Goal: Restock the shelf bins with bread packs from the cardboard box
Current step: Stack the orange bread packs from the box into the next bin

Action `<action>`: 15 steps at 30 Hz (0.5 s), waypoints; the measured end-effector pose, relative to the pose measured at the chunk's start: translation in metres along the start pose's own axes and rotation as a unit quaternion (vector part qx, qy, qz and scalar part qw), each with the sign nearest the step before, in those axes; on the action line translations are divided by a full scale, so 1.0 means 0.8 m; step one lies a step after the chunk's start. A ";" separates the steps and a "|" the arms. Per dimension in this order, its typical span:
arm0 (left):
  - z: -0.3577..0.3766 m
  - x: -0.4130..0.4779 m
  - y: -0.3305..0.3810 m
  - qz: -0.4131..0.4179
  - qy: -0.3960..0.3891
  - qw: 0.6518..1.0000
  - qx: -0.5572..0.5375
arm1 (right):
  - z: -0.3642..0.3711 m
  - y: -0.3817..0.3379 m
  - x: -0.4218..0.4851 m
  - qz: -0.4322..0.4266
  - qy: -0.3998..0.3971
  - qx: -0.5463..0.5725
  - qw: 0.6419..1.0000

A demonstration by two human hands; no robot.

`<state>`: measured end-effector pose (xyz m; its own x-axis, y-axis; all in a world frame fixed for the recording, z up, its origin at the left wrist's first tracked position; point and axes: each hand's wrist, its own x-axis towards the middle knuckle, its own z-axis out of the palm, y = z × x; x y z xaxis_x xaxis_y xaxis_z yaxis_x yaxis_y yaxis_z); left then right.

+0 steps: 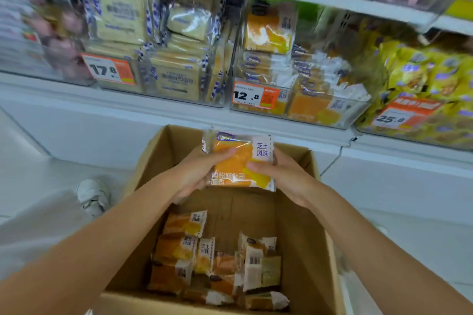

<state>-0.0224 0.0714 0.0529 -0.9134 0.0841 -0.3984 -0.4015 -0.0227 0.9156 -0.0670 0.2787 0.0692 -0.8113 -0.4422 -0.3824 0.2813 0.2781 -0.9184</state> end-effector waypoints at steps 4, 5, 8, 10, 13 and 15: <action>0.016 0.017 0.095 0.127 0.117 0.978 0.119 | -0.026 -0.065 0.011 -0.086 0.096 0.014 0.992; 0.020 0.023 0.119 0.149 0.145 0.968 0.144 | -0.036 -0.083 0.020 -0.106 0.113 0.022 0.988; 0.019 0.056 0.174 0.221 0.204 0.928 0.219 | -0.063 -0.132 0.054 -0.151 0.145 0.041 0.977; 0.013 0.084 0.203 0.242 0.195 0.920 0.239 | -0.078 -0.155 0.076 -0.172 0.152 0.042 0.972; 0.002 0.138 0.237 0.236 0.181 0.888 0.349 | -0.106 -0.180 0.122 -0.179 0.187 0.023 0.966; -0.009 0.175 0.257 0.209 0.206 0.854 0.429 | -0.122 -0.192 0.155 -0.191 0.215 0.003 0.958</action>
<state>-0.2329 0.0716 0.1851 -0.9820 -0.1144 0.1506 0.0023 0.7890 0.6144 -0.2605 0.2642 0.1729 -0.9912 -0.1190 0.0581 -0.0770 0.1606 -0.9840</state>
